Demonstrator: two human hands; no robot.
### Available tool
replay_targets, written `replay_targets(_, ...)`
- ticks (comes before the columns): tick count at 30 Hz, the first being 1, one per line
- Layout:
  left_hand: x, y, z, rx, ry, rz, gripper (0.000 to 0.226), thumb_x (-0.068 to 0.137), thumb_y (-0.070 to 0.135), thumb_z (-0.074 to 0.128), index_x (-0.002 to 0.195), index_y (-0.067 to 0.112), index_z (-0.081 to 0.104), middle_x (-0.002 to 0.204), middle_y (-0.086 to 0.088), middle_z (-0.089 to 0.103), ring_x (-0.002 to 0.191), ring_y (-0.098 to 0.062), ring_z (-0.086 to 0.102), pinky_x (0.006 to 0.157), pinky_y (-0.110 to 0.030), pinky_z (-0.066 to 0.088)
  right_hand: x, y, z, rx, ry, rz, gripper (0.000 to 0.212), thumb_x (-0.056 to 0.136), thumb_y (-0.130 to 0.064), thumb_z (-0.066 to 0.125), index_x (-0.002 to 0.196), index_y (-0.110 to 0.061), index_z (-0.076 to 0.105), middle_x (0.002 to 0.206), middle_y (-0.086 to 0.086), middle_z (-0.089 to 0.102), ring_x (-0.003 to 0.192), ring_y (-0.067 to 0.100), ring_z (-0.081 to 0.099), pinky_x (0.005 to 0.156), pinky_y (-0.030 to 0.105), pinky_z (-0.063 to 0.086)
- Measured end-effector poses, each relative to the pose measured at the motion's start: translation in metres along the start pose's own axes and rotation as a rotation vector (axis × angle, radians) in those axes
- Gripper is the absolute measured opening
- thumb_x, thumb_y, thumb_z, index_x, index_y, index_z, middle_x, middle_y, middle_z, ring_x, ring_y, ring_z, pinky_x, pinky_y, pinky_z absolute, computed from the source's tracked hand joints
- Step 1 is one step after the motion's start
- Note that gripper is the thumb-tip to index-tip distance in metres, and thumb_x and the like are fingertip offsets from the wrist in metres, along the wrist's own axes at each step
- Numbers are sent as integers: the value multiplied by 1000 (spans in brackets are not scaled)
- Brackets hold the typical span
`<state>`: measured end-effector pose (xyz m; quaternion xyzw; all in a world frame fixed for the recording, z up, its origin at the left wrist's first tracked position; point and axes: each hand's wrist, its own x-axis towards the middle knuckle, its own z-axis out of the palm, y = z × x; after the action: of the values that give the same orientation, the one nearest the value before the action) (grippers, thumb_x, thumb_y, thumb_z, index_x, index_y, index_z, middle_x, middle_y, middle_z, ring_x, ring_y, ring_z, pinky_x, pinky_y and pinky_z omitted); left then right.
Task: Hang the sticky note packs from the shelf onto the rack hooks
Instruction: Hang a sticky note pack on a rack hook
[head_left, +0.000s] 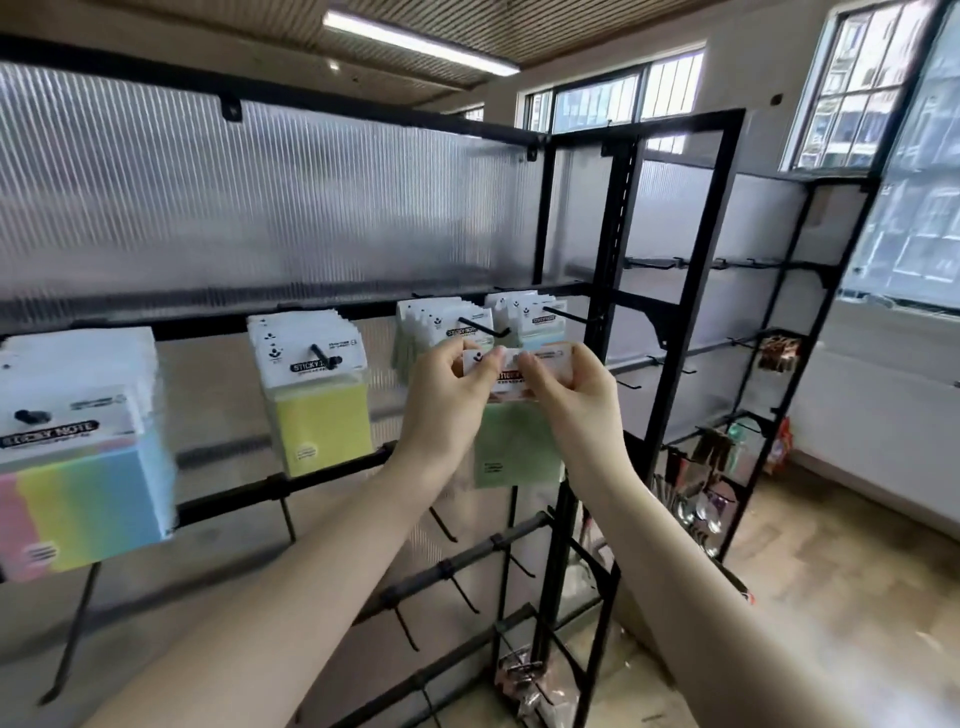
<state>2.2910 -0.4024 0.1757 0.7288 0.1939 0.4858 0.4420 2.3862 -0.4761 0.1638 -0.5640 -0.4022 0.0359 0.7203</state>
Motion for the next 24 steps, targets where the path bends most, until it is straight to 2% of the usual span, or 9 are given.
replay_targets(2, 11, -5, 3, -4, 16, 16, 18, 92, 26, 61, 84, 10, 66, 84, -13, 69, 75, -22, 64, 64, -25, 47, 13, 3, 2, 19, -17, 26, 27, 88, -20, 68, 95, 4, 59, 86, 23, 66, 74, 28, 61, 74, 47, 52)
replay_targets(4, 21, -11, 6, 15, 28, 45, 24, 92, 26, 61, 85, 4, 65, 81, -17, 67, 72, -25, 61, 61, -27, 46, 25, 9, 4, 29, -16, 61, 23, 88, -19, 68, 97, 2, 61, 95, 25, 67, 80, 35, 64, 80, 52, 52)
replay_targets(7, 36, -22, 11, 2, 48, 80, 31, 92, 27, 60, 84, -3, 62, 80, -23, 63, 76, -35, 59, 68, -42, 47, 40, 16, 5, 30, -32, 81, 16, 89, -19, 67, 94, -4, 64, 90, 16, 71, 78, 24, 65, 78, 44, 53)
replay_targets(9, 46, -28, 14, -13, 47, 100, 31, 92, 27, 60, 81, -1, 61, 75, -20, 63, 73, -34, 59, 67, -43, 47, 51, 22, 6, 45, -41, 88, 14, 89, -20, 68, 88, -6, 64, 81, 11, 68, 74, 22, 62, 74, 42, 51)
replay_targets(12, 58, -38, 18, -27, 45, 128, 26, 92, 26, 60, 75, 6, 60, 64, -9, 58, 61, -24, 54, 59, -34, 43, 64, 35, 7, 74, -43, 99, 16, 88, -21, 69, 80, -9, 62, 71, 5, 60, 70, 21, 55, 70, 40, 46)
replay_targets(14, 64, -46, 19, -30, 35, 132, 25, 92, 26, 60, 72, 10, 58, 61, -5, 55, 57, -18, 50, 57, -31, 41, 70, 46, 8, 111, -59, 123, 19, 88, -23, 69, 84, -5, 63, 75, 11, 58, 72, 24, 54, 72, 42, 45)
replay_targets(17, 67, -59, 20, -7, 24, 152, 21, 93, 27, 58, 81, 11, 61, 69, -9, 61, 65, -22, 57, 61, -36, 44, 75, 61, 11, 116, -105, 140, 11, 89, -22, 67, 89, -11, 68, 80, 8, 67, 76, 24, 61, 76, 43, 48)
replay_targets(20, 69, -74, 18, 104, 137, 209, 16, 92, 26, 59, 96, 11, 58, 84, 5, 58, 76, -6, 54, 69, -18, 44, 81, 72, 16, 80, -123, 84, 2, 88, -21, 68, 90, -21, 68, 85, 4, 70, 81, 19, 64, 76, 39, 52)
replay_targets(24, 73, -89, 19, 200, 348, 280, 27, 86, 10, 67, 107, 5, 51, 100, 1, 46, 95, -20, 49, 82, -27, 43, 92, 86, 26, 10, -41, 1, 20, 85, -17, 72, 99, -24, 59, 95, -4, 66, 86, 7, 61, 77, 23, 49)
